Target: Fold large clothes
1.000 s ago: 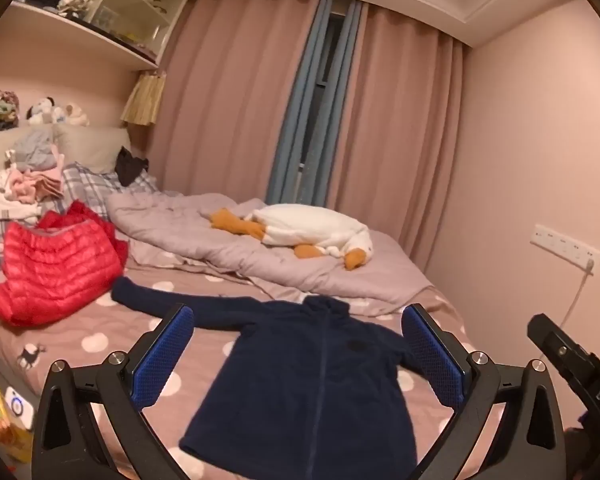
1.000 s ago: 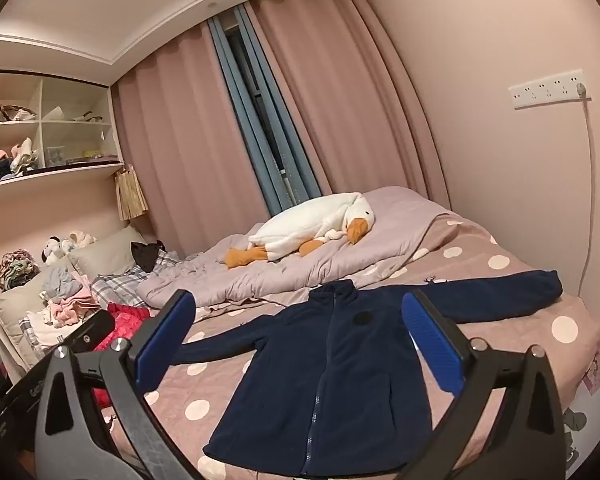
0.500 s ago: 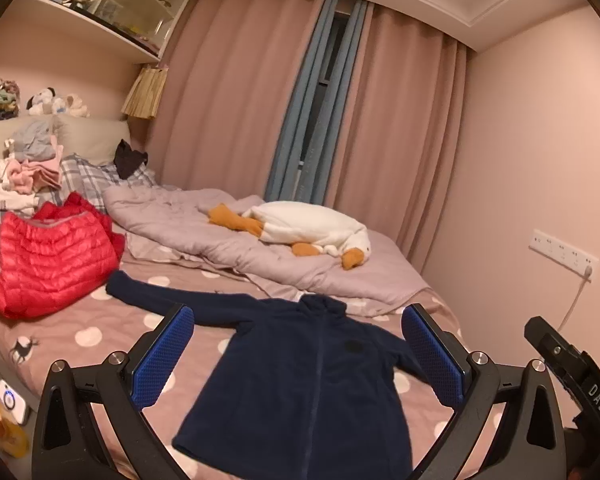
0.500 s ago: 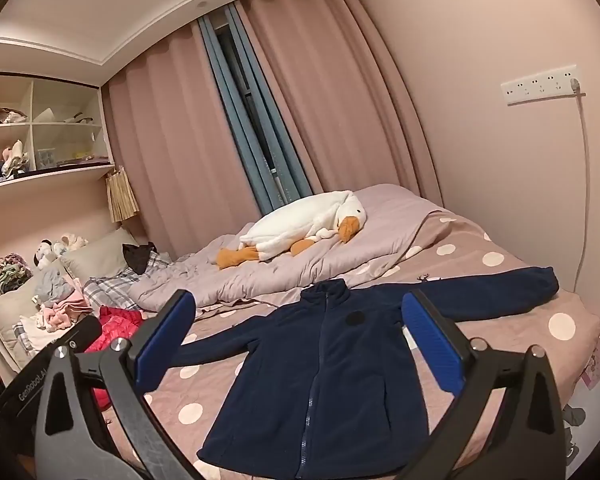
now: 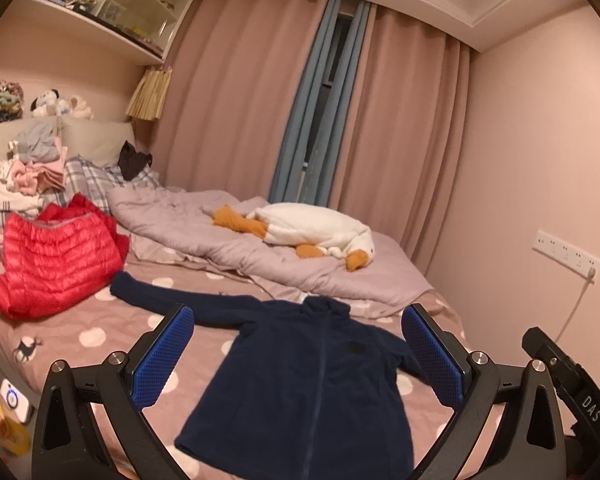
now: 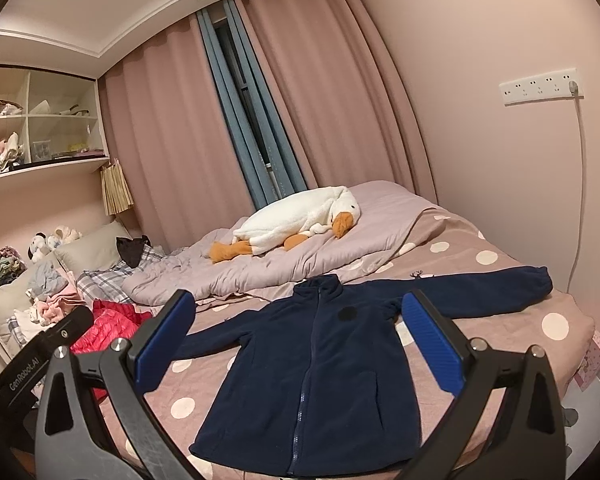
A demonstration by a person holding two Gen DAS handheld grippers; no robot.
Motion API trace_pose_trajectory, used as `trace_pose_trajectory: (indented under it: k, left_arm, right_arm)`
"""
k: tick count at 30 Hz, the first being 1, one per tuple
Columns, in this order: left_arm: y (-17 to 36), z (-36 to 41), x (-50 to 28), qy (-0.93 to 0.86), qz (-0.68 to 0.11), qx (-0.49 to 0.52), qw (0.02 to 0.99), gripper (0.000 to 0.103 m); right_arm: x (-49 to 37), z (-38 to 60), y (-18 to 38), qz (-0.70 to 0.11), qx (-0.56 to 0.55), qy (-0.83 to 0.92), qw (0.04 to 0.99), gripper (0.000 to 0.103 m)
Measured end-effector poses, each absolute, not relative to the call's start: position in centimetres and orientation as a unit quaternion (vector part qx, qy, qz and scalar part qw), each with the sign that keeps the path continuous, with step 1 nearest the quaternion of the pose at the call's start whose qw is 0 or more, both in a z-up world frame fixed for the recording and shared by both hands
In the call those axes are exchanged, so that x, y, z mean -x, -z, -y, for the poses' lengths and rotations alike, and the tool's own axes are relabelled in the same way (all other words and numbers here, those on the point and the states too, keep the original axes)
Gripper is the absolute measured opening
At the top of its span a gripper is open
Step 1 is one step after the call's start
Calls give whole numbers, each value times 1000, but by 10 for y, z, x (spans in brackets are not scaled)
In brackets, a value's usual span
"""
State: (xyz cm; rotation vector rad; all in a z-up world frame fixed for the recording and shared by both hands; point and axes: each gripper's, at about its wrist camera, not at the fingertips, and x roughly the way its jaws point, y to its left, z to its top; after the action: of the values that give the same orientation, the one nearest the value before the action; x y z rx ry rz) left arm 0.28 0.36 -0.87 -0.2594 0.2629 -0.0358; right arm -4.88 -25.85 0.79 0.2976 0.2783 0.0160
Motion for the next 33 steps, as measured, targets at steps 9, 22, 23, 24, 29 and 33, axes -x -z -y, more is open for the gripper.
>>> trace_pose_trajectory:
  k: [9, 22, 23, 24, 29, 33]
  left_arm:
    - [9, 0, -9, 22, -142, 126, 981, 103]
    - [13, 8, -7, 28, -142, 116, 983, 103]
    - [13, 8, -7, 29, -142, 117, 983, 103]
    - [13, 9, -7, 28, -142, 117, 983, 103]
    - [12, 11, -8, 14, -136, 120, 983, 103]
    - [12, 11, -10, 20, -137, 120, 983, 103]
  right_arm:
    - [52, 259, -10, -136, -146, -12, 980, 103]
    - [54, 261, -8, -135, -139, 23, 981, 103]
    - [55, 261, -7, -135, -138, 27, 981, 103]
    - [55, 262, -7, -134, -138, 30, 981, 103]
    - [58, 267, -7, -125, -145, 40, 981, 103]
    - [56, 268, -7, -128, -144, 47, 980, 103]
